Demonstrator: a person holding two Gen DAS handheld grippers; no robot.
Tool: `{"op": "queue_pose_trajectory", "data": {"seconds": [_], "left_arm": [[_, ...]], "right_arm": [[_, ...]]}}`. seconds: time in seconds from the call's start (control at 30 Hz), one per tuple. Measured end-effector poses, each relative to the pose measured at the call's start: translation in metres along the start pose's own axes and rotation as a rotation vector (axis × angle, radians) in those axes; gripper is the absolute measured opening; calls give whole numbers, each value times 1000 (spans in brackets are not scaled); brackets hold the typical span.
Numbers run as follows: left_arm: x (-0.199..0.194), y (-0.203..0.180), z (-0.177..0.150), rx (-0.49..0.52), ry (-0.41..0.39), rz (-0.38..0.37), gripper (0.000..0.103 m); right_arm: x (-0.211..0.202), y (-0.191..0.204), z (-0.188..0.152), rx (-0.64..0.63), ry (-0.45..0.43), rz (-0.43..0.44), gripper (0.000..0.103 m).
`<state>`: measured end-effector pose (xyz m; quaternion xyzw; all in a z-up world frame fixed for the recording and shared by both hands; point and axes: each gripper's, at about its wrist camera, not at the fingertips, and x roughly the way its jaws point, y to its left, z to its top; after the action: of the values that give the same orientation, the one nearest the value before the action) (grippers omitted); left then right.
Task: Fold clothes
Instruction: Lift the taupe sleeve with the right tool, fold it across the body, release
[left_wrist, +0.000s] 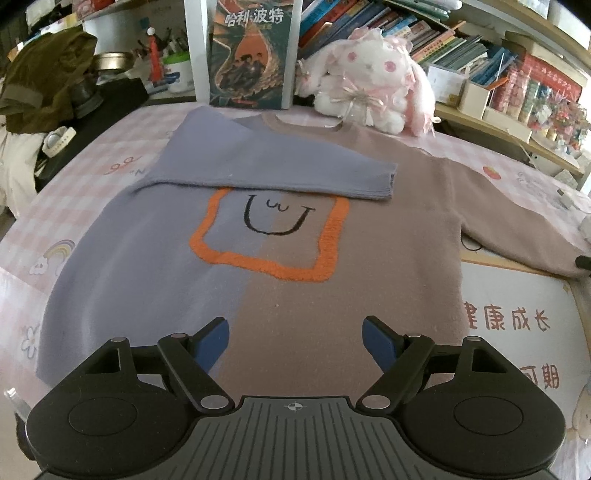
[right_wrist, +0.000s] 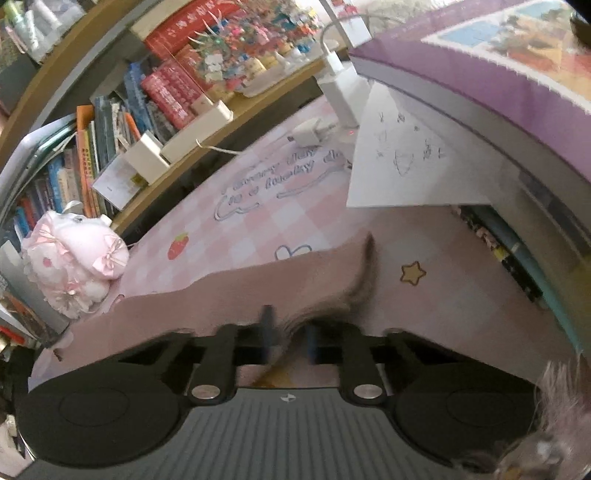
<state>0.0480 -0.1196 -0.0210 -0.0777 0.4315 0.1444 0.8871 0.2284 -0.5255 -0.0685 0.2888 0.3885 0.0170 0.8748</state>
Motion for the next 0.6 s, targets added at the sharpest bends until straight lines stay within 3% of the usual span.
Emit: {"op": "queue_pose_trajectory", "data": {"seconds": [0.37,0.43,0.6], "left_arm": [[-8,18,-6,-18,-32,-1,82],[-10,23,-6,-14,-47,0,90],[-10,41,-5,8,-72,-29,92]], "right_arm": [[-24,69,8,-106,-48,160,5],[-29,81,9,-125,-57,189,5],[-36,130,2,-203,-68,260,5]]}}
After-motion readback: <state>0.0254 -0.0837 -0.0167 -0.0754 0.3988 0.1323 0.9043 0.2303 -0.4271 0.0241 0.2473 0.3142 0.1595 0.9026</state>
